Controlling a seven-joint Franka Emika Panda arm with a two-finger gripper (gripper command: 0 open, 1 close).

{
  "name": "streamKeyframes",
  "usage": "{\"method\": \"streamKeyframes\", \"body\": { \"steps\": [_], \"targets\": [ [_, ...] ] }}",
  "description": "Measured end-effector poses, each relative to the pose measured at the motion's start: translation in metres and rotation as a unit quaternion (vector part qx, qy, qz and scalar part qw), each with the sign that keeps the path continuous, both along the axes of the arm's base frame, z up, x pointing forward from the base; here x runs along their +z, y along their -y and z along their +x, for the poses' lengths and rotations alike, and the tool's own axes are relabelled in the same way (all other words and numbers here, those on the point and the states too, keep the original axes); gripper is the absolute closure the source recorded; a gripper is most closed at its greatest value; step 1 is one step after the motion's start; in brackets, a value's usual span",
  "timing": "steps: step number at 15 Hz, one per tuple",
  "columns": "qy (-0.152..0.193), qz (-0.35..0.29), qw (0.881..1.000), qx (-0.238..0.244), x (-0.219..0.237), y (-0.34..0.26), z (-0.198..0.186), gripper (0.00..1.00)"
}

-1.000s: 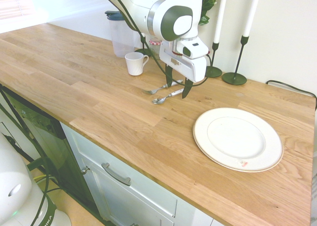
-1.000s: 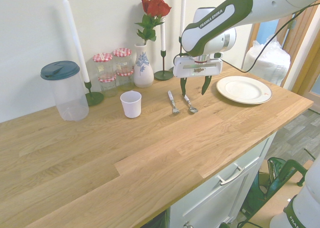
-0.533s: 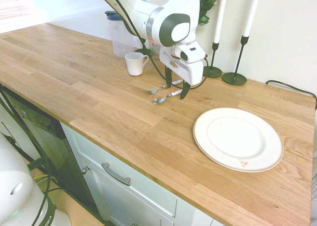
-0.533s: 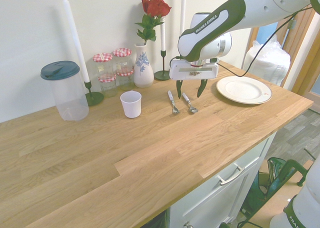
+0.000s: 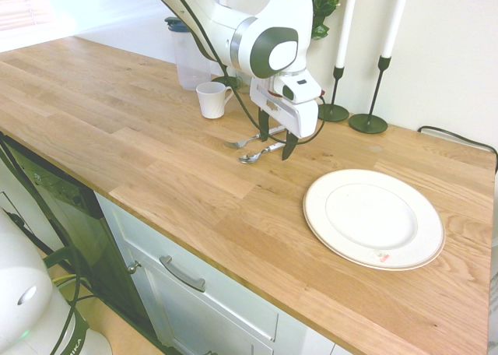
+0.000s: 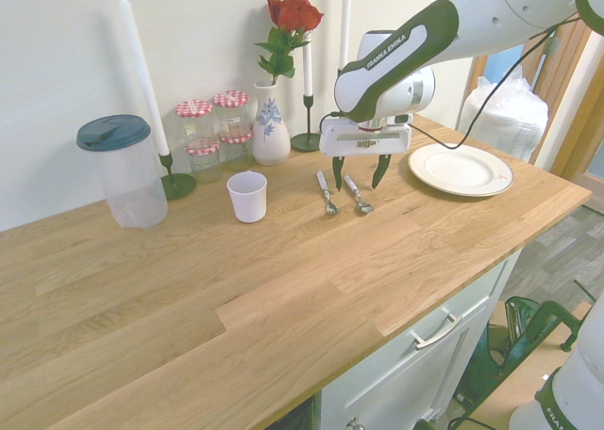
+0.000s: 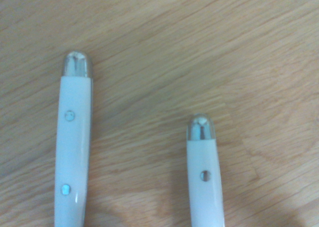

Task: Put the spoon into the plate

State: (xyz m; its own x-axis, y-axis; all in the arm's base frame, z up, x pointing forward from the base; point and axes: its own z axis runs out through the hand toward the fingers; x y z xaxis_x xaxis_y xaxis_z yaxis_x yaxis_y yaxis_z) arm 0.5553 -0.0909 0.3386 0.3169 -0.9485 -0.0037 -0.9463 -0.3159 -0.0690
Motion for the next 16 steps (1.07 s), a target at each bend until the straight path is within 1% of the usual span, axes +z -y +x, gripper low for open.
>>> {"method": "streamKeyframes", "body": {
  "steps": [10,16],
  "targets": [
    [0.013,-0.003,1.000,-0.008,-0.0030,0.0063,-0.0015,1.00],
    [0.031,-0.004,0.999,-0.006,-0.0041,0.0026,-0.0019,1.00]
  ]
}}
